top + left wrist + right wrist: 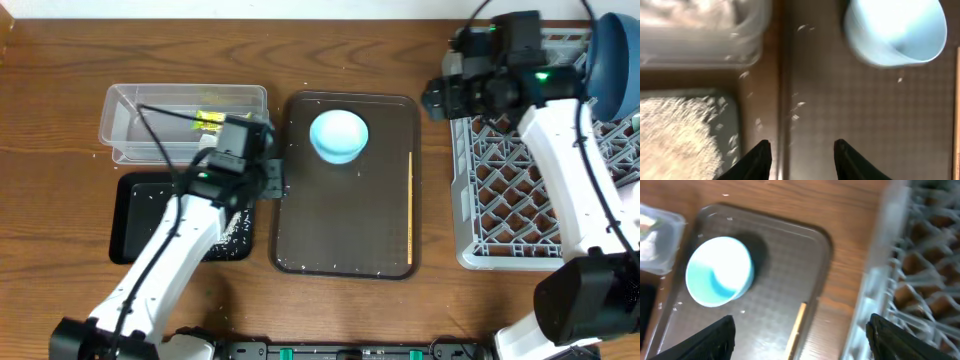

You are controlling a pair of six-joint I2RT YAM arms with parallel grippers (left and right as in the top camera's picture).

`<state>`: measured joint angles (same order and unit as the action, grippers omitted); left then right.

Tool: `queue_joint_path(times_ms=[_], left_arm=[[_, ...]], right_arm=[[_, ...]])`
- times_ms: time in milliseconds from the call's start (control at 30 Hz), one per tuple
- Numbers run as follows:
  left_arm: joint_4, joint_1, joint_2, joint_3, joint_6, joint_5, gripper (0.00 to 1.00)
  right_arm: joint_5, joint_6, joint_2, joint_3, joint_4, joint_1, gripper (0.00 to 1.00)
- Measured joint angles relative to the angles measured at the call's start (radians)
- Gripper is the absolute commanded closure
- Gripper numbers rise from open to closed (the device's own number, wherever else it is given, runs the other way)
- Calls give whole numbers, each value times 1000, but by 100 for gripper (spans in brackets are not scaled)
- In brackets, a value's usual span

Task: Sort waste into correct bins and load items into the dishwasher rack
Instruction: 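Reach the right gripper to the pale bowl and grasp its rim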

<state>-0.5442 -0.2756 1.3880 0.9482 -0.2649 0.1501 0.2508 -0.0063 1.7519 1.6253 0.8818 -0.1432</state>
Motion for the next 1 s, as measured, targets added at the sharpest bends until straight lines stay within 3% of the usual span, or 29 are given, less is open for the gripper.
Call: queue_joint_path(times_ms=[133, 267, 567, 800, 933, 1000], left_arm=[[-29, 38, -10, 0, 0, 0, 56], [-35, 44, -10, 0, 2, 0, 48], [-40, 44, -10, 0, 0, 0, 47], [-47, 44, -10, 0, 0, 0, 46], [-47, 44, -10, 0, 0, 0, 46], [-47, 44, -10, 0, 0, 0, 46]], right_arm=[[5, 2, 43, 0, -20, -65, 18], [6, 21, 130, 0, -51, -119, 18], [8, 88, 311, -2, -209, -247, 21], [8, 114, 403, -3, -232, -301, 44], [-16, 134, 415, -5, -228, -303, 66], [-32, 138, 415, -5, -228, -303, 72]])
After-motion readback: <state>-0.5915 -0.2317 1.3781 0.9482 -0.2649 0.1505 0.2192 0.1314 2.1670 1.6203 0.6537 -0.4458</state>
